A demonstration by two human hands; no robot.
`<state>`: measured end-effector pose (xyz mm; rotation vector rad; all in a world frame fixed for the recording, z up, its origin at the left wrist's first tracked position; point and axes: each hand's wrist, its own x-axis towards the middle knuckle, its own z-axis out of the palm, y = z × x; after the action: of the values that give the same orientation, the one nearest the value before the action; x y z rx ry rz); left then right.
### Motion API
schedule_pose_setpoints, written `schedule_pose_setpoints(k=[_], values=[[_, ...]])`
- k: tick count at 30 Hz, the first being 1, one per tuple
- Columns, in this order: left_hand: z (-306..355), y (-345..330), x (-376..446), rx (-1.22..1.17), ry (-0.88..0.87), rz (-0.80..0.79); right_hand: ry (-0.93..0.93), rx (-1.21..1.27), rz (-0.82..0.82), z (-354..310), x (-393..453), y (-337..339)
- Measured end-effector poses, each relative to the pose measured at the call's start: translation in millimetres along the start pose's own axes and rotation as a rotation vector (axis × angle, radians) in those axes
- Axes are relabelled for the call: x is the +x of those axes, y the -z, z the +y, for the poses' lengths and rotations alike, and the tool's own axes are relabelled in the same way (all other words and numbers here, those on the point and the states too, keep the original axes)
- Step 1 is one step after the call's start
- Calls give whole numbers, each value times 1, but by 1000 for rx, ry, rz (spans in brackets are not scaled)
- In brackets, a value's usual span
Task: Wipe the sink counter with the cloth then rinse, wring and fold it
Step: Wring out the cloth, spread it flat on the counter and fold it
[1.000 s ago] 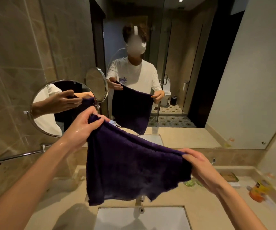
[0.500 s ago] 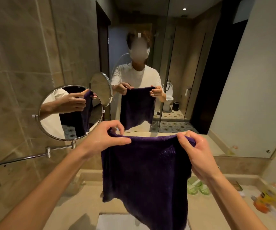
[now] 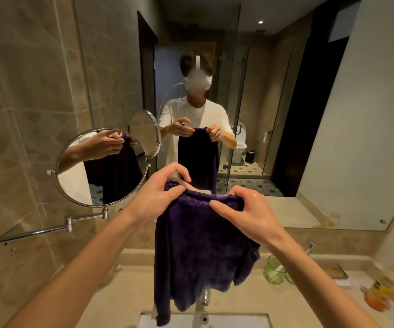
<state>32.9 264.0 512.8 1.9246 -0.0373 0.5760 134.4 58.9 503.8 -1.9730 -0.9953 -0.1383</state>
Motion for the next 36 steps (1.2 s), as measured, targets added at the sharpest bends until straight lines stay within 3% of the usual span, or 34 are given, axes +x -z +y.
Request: schedule_pose_setpoints(k=[10,14,19,21,23,27,29,31,33,36], values=[[32,-51,11,-379,155,128,-60,685,116,-24,7,-37],[44,-62,15,-729,229,101,-16,695,193,-35,7,-55],[48,-44,12,-682,253,-113,90,457,90,-28,4,-54],[48,-32,12,-650,247,-164,51,582,-70,-27,5,-46],[44,-24,12,-571,220,-90,-13,693,-175,-29,6,-40],[17,-14,7,-329,82,137,-153,725,-142,-31,11,-40],[-4,-14,-3,-466,90,50,-206,823,-105,-30,11,-42],[-26,-26,-14,-634,169,-159,-228,908,-57,-33,13,-45],[-41,-46,-30,-562,230,-310,-211,999,-45,-37,15,-49],[-56,-78,-48,-424,308,-230,-165,1027,11,-43,16,-52]])
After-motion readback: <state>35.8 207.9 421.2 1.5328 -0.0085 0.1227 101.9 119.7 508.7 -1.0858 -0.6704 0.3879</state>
